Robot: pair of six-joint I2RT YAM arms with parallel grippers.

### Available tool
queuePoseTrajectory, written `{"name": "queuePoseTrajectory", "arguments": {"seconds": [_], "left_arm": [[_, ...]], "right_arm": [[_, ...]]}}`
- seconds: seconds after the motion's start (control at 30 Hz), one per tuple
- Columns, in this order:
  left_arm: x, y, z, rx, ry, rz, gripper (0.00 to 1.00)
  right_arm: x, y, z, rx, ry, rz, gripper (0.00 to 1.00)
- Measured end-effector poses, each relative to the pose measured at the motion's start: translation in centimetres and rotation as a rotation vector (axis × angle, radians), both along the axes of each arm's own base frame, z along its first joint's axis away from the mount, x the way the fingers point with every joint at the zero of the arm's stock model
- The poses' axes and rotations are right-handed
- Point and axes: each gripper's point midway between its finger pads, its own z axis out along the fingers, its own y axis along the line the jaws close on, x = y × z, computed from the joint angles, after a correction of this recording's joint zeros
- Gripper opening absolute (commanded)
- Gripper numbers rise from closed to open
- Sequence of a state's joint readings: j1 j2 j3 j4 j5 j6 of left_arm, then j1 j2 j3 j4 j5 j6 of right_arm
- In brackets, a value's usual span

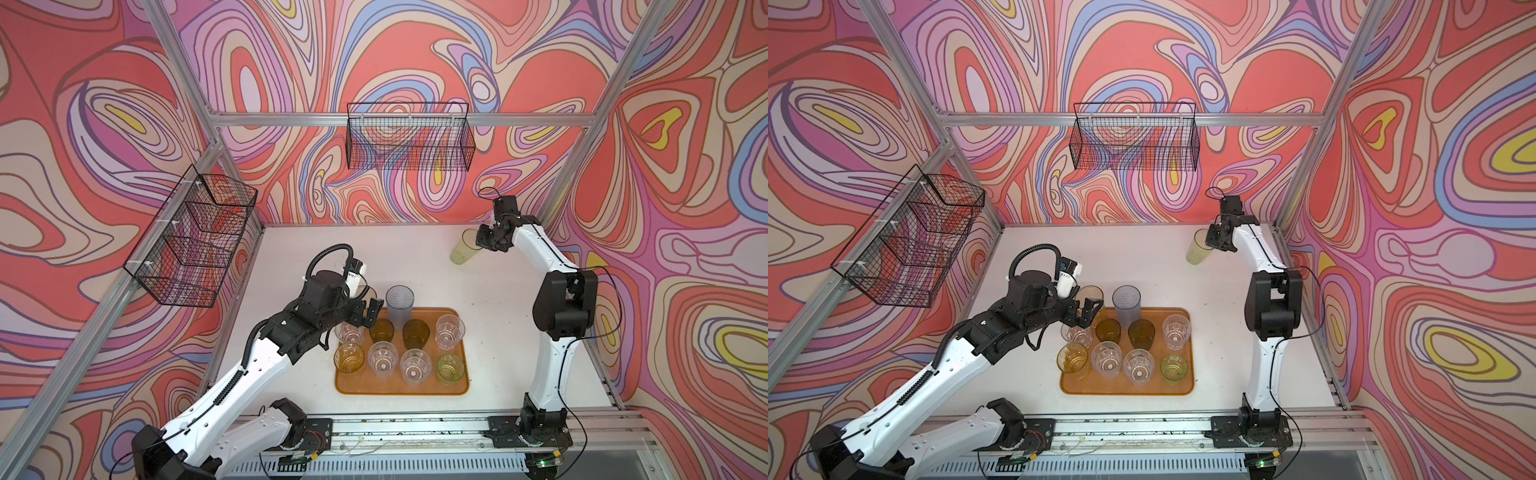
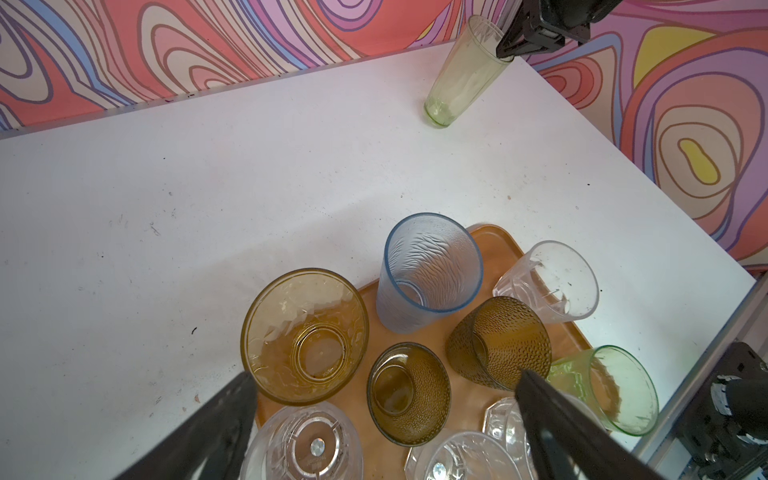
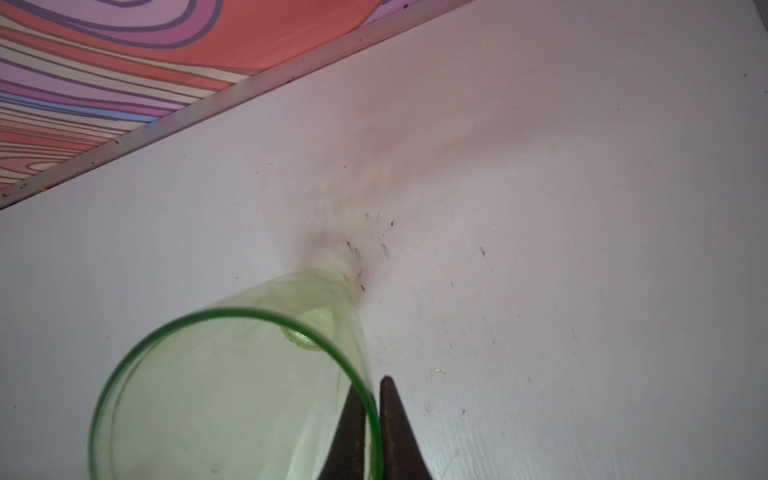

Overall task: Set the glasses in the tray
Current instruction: 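Lower the right gripper and close it on the green glass rim, then lift the green glass and carry it over the tray edge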

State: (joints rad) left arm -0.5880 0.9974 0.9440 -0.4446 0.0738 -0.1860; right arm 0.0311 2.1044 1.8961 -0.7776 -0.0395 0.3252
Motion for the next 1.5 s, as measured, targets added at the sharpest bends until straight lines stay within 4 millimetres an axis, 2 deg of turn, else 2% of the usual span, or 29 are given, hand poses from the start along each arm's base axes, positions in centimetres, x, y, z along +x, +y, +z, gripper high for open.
{"name": "queuePoseTrajectory", "arguments": {"seconds": [0.03,0.3,0.43,0.63,0.8,0.97,1.13,1.4,1.5], "left_arm": [[0.0,0.0,0.0,0.001,-0.001,0.002,1.0],[0.3,0.1,-0.6,0.018,0.01,0.014,1.0],[0.5,0.1,-1.1,0.032,0.025,0.018,1.0],[0.3,0.3,-0.9,0.034,0.049,0.027,1.0],[0.3,0.2,0.7,-0.028,0.086,0.074,1.0],[-0.4,-0.3,1.1,-0.106,0.159,0.095,1.0],[-1.3,-0.8,0.6,-0.161,0.239,0.097,1.0],[-2.3,-0.4,0.4,-0.17,0.281,0.106,1.0],[-2.7,-0.2,1.0,-0.19,0.276,0.109,1.0]], "right_arm": [[0.0,0.1,0.0,0.003,0.0,0.002,0.0],[-0.5,0.7,-0.7,0.032,0.016,0.023,0.0],[-0.9,0.9,-0.3,0.046,0.01,0.032,0.0],[-2.2,1.1,2.3,0.058,-0.035,0.036,0.0],[-3.6,1.3,5.4,0.073,-0.097,0.04,0.0],[-5.3,2.0,6.9,0.076,-0.124,0.055,0.0],[-6.9,4.3,7.4,0.044,-0.118,0.098,0.0],[-10.4,10.6,8.7,-0.033,-0.109,0.239,0.0],[-11.4,11.6,9.1,-0.048,-0.109,0.262,0.0]]}}
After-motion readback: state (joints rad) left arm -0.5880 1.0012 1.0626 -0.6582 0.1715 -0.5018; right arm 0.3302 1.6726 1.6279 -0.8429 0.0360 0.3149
